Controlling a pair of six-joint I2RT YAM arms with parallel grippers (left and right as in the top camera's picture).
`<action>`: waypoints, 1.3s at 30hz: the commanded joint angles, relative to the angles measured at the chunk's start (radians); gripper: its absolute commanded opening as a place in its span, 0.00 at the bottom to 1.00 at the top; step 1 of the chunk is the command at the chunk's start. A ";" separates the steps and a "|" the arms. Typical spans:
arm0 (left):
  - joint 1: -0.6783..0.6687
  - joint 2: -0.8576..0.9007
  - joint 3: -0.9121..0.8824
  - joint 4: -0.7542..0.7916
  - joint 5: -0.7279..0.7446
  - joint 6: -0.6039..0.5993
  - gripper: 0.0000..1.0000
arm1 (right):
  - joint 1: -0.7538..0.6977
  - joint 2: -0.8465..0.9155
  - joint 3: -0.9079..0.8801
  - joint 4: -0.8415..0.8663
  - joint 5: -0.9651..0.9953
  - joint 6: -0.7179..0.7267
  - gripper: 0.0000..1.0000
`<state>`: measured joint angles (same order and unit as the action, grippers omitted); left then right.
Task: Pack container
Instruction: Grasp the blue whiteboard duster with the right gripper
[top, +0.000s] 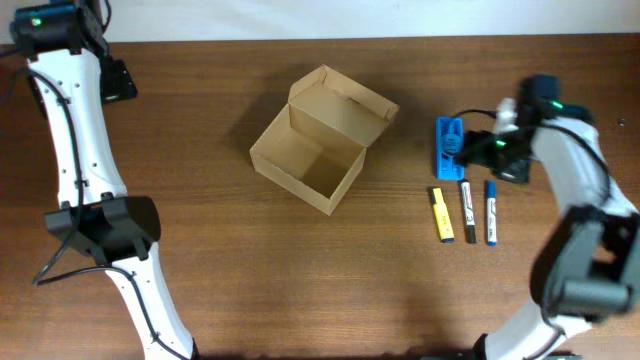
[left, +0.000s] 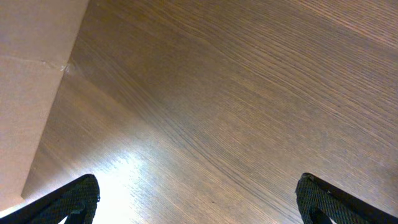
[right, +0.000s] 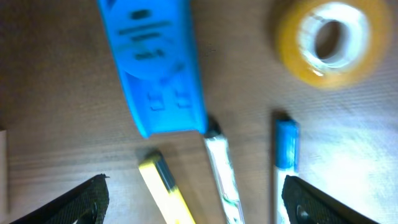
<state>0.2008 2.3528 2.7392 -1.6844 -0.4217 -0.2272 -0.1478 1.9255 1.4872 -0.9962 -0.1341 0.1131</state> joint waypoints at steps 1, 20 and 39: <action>0.021 -0.002 -0.005 -0.003 0.008 0.013 1.00 | 0.038 0.074 0.119 -0.024 0.121 -0.008 0.88; 0.025 -0.002 -0.005 -0.003 0.008 0.013 1.00 | 0.077 0.253 0.227 0.010 0.056 -0.036 0.87; 0.025 -0.002 -0.005 -0.003 0.008 0.013 1.00 | 0.158 0.338 0.227 0.057 0.203 -0.045 0.74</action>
<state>0.2195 2.3528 2.7392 -1.6844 -0.4183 -0.2272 0.0116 2.2398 1.6981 -0.9386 0.0265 0.0502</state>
